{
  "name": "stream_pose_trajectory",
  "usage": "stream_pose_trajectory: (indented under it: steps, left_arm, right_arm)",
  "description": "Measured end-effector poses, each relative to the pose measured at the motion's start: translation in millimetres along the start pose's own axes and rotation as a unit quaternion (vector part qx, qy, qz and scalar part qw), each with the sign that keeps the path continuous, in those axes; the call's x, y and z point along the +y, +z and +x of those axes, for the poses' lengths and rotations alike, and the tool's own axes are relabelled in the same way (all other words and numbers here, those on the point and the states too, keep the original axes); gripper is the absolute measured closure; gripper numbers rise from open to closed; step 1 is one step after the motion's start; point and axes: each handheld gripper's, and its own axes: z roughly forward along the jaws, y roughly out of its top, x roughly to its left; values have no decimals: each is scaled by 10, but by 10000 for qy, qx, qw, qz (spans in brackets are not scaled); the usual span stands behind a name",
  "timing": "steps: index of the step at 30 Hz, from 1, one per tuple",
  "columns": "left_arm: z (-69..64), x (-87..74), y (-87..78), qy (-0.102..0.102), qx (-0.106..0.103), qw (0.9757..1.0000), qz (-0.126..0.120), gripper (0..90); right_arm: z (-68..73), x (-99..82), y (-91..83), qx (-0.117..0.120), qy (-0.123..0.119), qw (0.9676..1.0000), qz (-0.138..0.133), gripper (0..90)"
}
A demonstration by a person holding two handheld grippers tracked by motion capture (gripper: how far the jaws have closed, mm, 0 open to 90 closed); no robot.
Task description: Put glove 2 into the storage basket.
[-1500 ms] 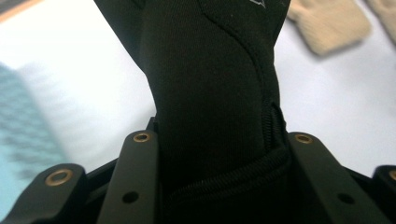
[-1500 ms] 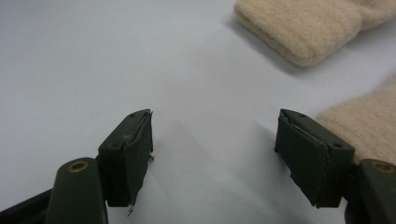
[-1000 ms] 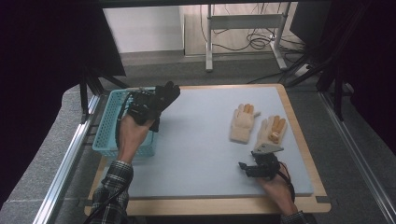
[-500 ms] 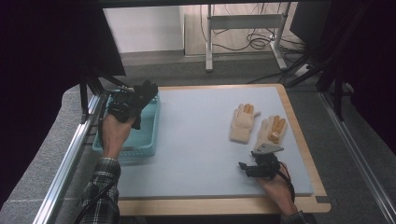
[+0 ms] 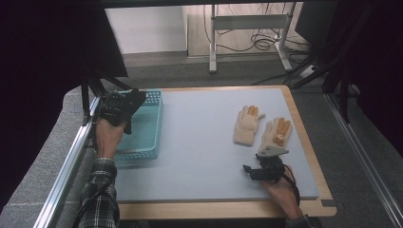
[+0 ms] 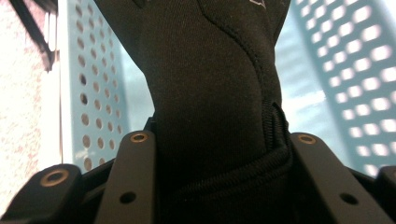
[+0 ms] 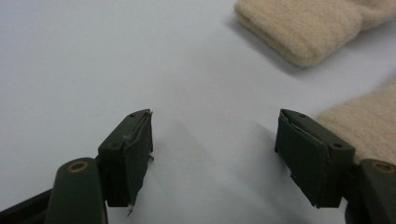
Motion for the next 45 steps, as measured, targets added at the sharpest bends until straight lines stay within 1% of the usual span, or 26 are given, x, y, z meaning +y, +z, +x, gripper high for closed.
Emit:
stream_pose_trajectory:
  steps: [1,6,9,12,13,15,19,22,23,24,25,26,27,28,29,30,32,34,35,36,38,41,45]
  left_arm:
    - [19,-11,61,-25,28,10000,92,609]
    - [68,-44,256,-52,123,9992,375,605]
    - [100,-60,394,-77,277,9978,601,603]
    - [128,-65,496,-84,374,9962,780,600]
    - [140,-66,528,-80,381,9956,856,598]
    - [155,-67,562,-91,393,9950,915,592]
    - [167,-78,626,-62,323,9935,1088,559]
    - [159,-94,662,43,333,9928,1146,480]
    - [157,-96,666,69,349,9927,1155,414]
    - [153,-97,666,108,332,9925,1170,399]
    - [137,-97,674,167,240,9925,1184,372]
    - [124,-93,676,182,218,9924,1195,316]
    - [108,-87,677,212,177,9924,1203,282]
    - [89,-79,675,249,160,9920,1223,214]
    - [72,-67,665,284,231,9912,1272,158]
    - [69,-63,654,296,253,9911,1270,89]
    - [93,-55,598,234,146,9928,1163,67]
    - [128,-53,536,128,-42,9945,1036,47]
    - [128,-53,536,128,-42,9945,1036,45]
    - [168,-68,459,44,-235,9959,877,36]
    - [188,-80,410,19,-334,9968,728,33]
    - [203,-99,334,-41,-568,9972,491,35]
    - [142,-101,236,98,-779,9967,186,28]
  right_arm:
    - [0,0,0,1,1,10000,0,269]
    - [-1,0,0,2,1,10000,0,269]
    - [-1,0,0,1,1,10000,0,269]
    - [-2,0,-1,4,-5,10000,3,269]
    - [-2,0,0,3,-6,10000,3,269]
    - [-2,0,0,4,-6,10000,3,269]
    - [-2,0,0,5,-7,10000,2,269]
    - [-2,-1,0,5,-7,10000,1,269]
    - [-2,-1,0,3,-7,10000,1,269]
    - [-2,-1,0,3,-6,10000,2,269]
    - [-2,0,0,4,-6,10000,2,269]
    - [-2,0,0,4,-6,10000,2,269]
    - [-2,-1,0,4,-7,10000,2,269]
    - [-2,0,0,4,-6,10000,2,269]
    - [-2,-1,-1,2,-8,10000,3,269]
    - [0,0,0,0,1,10000,-2,269]
    - [0,0,0,0,-1,10000,-1,269]
    - [0,0,0,0,0,10000,-1,269]
    - [-1,0,0,0,-2,10000,-1,269]
    - [-1,-1,0,1,-9,10000,2,269]
    - [-1,-1,0,1,-10,10000,2,269]
    - [-1,-1,0,0,-12,10000,3,269]
    - [0,0,0,-2,-5,10000,0,269]
